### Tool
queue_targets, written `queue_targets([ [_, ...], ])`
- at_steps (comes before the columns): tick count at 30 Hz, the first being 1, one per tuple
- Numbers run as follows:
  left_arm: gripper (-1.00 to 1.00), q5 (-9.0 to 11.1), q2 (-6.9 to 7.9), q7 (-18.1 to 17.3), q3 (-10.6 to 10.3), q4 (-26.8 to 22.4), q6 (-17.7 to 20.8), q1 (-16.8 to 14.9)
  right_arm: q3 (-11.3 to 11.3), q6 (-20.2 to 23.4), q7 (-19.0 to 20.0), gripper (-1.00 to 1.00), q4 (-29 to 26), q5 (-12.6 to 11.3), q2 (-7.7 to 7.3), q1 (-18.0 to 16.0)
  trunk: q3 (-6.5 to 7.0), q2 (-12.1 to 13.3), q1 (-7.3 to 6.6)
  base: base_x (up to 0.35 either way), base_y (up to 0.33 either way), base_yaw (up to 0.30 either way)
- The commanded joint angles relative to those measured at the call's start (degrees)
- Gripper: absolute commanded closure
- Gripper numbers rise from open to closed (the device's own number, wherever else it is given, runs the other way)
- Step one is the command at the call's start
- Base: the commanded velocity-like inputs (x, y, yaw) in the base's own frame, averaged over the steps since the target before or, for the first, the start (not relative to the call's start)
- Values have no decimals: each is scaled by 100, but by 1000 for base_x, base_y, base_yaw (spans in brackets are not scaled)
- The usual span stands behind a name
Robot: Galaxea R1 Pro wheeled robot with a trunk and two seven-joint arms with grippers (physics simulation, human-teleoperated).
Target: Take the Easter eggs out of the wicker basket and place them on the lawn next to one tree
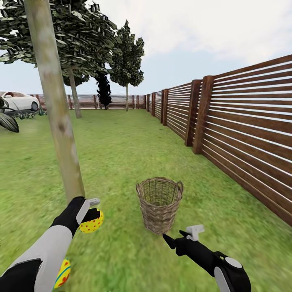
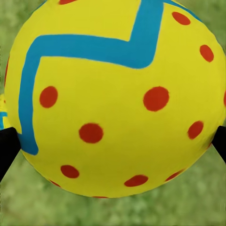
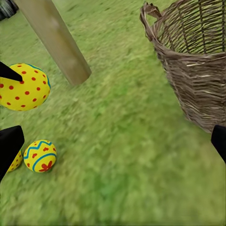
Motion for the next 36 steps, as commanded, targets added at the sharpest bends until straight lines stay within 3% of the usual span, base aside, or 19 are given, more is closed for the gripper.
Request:
queue_targets([
  [1,100,59,-1,44,7,-7,17,-3,-5,43,1,-100,-6,-37,4,-3,-21,-44,21,0,0,196],
  [4,100,59,-1,44,7,-7,17,-3,-4,43,2,-100,-8,-42,0,-3,-64,-164,87,0,0,194],
  [22,100,59,-1,44,-2,-7,-78,-3,4,43,4,-100,-11,-44,1,-2,-452,-189,134,0,0,30],
  [30,100,59,-5,40,-2,-22,-62,-3,4,43,5,-100,-11,-44,-2,-3,-448,-189,134,0,-3,-27],
  [36,100,50,-9,67,-2,-10,-62,-3,5,43,11,-100,-11,-41,7,-3,-448,-189,134,0,-216,-1],
])
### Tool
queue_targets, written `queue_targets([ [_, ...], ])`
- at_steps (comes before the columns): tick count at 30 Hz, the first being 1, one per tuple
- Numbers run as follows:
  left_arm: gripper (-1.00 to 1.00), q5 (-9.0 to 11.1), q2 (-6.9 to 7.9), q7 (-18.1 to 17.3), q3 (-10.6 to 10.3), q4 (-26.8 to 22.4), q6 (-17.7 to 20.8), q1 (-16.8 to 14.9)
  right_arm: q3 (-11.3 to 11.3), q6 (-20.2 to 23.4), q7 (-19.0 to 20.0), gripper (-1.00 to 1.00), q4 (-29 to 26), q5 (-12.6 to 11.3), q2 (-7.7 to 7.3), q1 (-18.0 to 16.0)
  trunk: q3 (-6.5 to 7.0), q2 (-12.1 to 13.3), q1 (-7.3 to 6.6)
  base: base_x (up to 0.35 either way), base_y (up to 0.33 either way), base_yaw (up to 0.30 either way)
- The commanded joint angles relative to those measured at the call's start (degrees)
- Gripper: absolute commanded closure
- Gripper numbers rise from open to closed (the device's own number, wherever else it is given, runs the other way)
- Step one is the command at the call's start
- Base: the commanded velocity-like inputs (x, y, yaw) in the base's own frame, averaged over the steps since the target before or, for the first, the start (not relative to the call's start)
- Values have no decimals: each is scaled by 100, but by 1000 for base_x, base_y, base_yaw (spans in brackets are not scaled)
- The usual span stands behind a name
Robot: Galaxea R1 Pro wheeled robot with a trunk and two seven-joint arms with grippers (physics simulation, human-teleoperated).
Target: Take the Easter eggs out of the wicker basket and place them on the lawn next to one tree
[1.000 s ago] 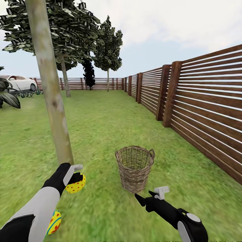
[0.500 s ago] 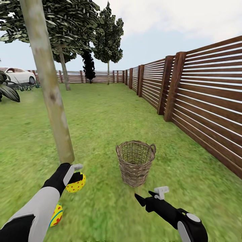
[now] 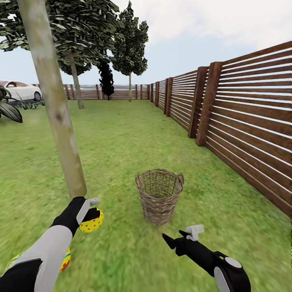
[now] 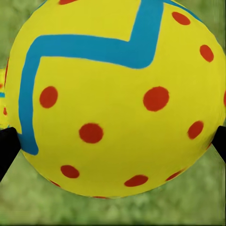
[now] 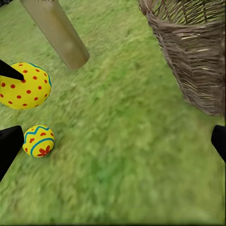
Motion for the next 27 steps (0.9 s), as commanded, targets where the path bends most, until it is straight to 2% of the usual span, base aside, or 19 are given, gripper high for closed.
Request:
queue_targets([
  [1,100,60,-2,48,9,-10,20,-3,-5,39,1,-100,-3,-38,3,-2,-6,-3,-1,0,-278,0],
  [6,100,60,-2,57,9,-5,20,-3,0,39,-6,-100,-3,-32,15,-3,-5,-3,-1,1,-285,14],
  [11,100,61,-2,56,9,-5,12,-3,3,39,-7,-100,-3,-31,20,-2,8,-3,-1,114,-240,168],
  [20,100,66,-2,49,9,-5,11,-3,55,39,-7,-100,-3,-31,18,-2,39,-3,-1,205,-25,260],
  [27,100,68,-2,26,9,-7,1,-3,63,39,-7,-100,-3,-35,7,-3,70,-3,-1,24,0,269],
])
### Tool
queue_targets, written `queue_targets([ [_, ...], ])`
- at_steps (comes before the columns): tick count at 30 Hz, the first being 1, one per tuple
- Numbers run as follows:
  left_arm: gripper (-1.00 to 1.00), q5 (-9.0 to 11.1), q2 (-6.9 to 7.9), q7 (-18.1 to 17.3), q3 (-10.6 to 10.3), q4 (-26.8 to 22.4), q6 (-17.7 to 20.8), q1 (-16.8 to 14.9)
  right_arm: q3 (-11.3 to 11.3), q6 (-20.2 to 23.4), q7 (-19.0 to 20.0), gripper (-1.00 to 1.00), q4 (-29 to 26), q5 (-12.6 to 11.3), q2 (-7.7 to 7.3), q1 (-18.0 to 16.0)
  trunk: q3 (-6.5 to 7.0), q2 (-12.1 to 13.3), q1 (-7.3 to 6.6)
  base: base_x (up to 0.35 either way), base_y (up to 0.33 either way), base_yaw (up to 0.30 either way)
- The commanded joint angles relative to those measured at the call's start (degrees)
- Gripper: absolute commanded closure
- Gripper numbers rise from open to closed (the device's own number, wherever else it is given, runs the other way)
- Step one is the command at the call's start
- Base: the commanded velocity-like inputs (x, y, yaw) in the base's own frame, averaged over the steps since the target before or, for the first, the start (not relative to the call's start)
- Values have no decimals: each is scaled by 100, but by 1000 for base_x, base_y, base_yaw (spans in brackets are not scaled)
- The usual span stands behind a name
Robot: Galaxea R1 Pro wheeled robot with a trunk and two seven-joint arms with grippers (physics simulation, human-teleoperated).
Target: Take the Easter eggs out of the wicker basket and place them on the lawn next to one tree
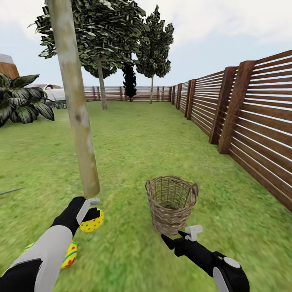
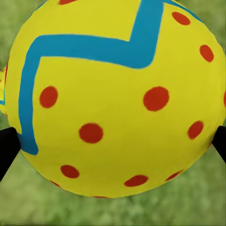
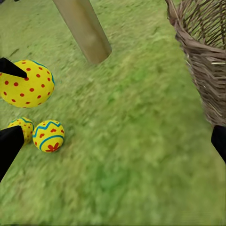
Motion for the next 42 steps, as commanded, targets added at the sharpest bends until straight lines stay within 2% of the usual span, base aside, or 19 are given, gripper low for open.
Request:
queue_targets([
  [1,100,58,-1,45,7,-11,18,-2,-5,43,1,-100,-5,-39,0,-2,-2,-2,-1,2,0,215],
  [17,100,59,-9,39,4,-54,1,-2,-4,43,18,-100,-5,-40,-7,4,-328,-22,38,0,0,21],
  [23,100,51,-10,39,-2,-27,-178,-2,-4,41,17,-100,-5,-42,-7,5,-459,-30,53,0,0,-32],
  [35,100,50,-10,39,-2,-23,-210,-2,-3,43,27,-100,-6,-42,-8,5,-724,-47,84,0,0,-1],
  [42,100,50,-10,39,-2,-24,-210,-2,-4,43,27,-100,-5,-42,-11,6,-828,-55,99,0,0,-172],
])
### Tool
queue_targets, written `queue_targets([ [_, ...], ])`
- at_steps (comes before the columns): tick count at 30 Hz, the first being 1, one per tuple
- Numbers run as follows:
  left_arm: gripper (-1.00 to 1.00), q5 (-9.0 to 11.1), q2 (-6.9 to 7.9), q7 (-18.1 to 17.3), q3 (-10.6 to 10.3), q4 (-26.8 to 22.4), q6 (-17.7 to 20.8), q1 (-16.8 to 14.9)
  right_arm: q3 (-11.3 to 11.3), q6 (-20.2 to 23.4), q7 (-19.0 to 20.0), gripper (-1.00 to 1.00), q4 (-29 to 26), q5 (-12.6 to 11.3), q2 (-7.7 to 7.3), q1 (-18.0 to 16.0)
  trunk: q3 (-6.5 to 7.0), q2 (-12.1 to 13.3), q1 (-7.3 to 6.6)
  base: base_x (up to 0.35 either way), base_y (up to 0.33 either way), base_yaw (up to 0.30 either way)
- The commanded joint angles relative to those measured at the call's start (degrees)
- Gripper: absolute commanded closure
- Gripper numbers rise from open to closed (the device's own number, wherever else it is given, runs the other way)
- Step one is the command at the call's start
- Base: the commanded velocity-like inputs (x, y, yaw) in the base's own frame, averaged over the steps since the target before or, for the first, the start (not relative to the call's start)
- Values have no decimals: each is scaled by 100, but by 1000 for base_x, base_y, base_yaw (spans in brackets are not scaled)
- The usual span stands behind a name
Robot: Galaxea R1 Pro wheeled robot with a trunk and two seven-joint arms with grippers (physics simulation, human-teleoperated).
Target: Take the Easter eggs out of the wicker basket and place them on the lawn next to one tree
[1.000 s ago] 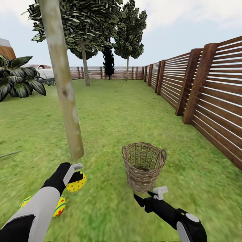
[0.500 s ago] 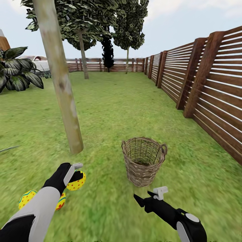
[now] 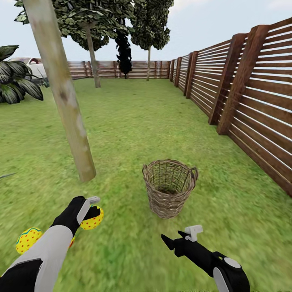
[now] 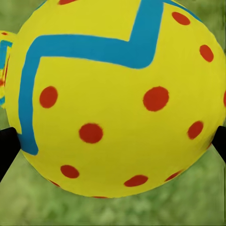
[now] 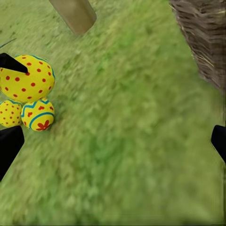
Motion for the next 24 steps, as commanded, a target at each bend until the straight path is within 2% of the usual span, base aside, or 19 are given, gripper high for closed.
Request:
queue_targets([
  [1,100,62,0,42,6,-19,20,0,-4,43,1,-100,-4,-36,3,-4,0,-2,-1,0,0,-230],
  [8,100,62,0,42,6,-42,20,0,-4,43,-5,-100,-4,-35,11,-4,26,-2,-1,16,0,-180],
  [16,100,62,0,40,6,-11,24,0,-3,43,-8,-100,-4,-34,16,-4,28,-2,-1,239,0,-16],
  [24,100,62,-2,39,6,-49,20,0,-4,43,-16,-100,-4,-35,20,-4,28,-2,-1,29,0,0],
])
